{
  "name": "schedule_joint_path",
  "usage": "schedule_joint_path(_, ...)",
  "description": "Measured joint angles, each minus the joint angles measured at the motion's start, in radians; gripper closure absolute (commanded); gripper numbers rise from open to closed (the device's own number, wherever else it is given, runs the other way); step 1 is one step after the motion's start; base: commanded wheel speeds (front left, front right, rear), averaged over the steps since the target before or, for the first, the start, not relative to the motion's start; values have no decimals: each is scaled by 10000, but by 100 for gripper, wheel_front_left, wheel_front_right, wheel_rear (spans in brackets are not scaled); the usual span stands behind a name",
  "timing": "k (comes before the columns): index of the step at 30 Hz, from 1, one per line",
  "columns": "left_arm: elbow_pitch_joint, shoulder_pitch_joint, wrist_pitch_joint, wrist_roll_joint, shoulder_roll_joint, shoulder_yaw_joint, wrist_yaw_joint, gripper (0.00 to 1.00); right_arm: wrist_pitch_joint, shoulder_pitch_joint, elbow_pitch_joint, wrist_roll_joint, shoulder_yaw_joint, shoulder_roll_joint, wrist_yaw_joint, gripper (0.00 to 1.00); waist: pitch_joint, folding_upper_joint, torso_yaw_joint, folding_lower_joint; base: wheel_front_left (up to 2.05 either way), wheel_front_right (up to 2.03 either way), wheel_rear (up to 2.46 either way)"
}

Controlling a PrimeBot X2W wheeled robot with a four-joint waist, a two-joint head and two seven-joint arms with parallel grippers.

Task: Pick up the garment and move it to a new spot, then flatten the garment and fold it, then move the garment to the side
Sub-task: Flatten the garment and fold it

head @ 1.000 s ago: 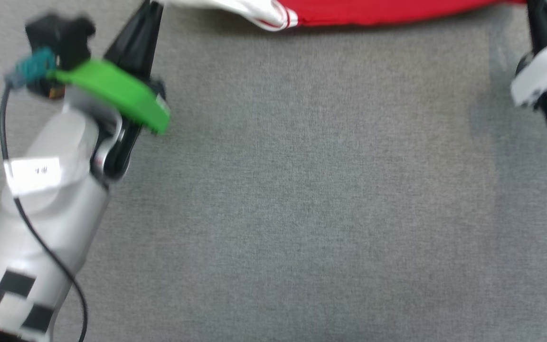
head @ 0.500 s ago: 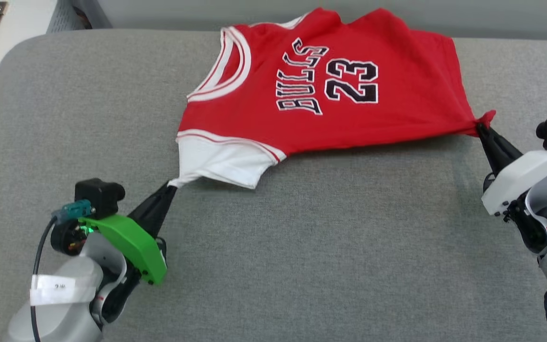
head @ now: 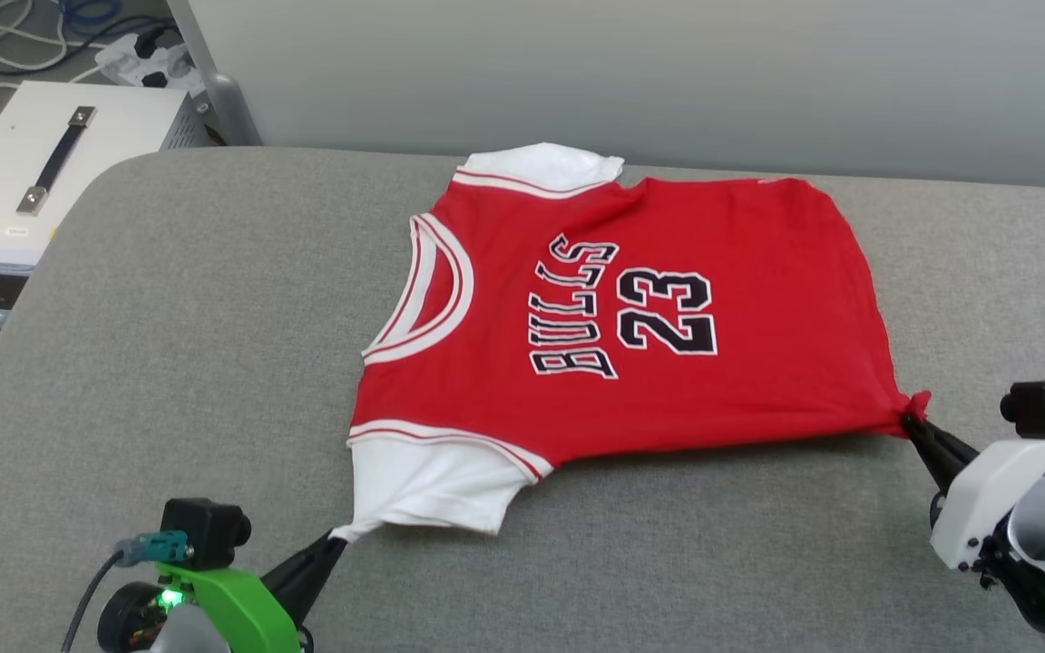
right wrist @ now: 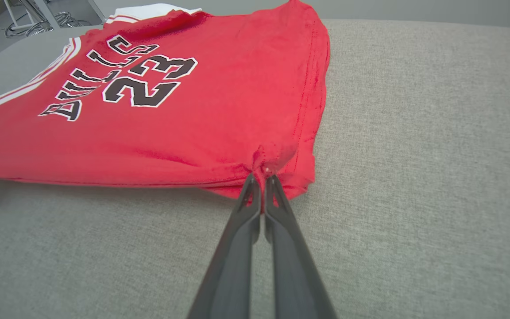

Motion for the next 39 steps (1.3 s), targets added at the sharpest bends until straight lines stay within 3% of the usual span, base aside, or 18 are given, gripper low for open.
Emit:
schedule_joint_path(15,-2197,2078,702,-821,1164,-408,253,100,2332,3755,-2592,709,-1595,-479,0,100,-1252,0,-73,0,0,0,0)
schedule_joint_path(22,-2982,2342,98,-790,1402,23,347,100,3386,5172,-4497,637,-3099,-359,0,100,-1289,0,-189,0,0,0,0)
schedule_joint_path(29,-3250,1591,-2,-579,1421,359,470,100,4366,5342,-5777,25,-4226,311,-63,100,-974,0,-290,1,0,0,0)
schedule_joint_path(39,-2602,-402,662,-111,1168,489,364,100,5580,4292,-6450,-673,-4819,947,-69,100,-91,0,-521,1,0,0,0)
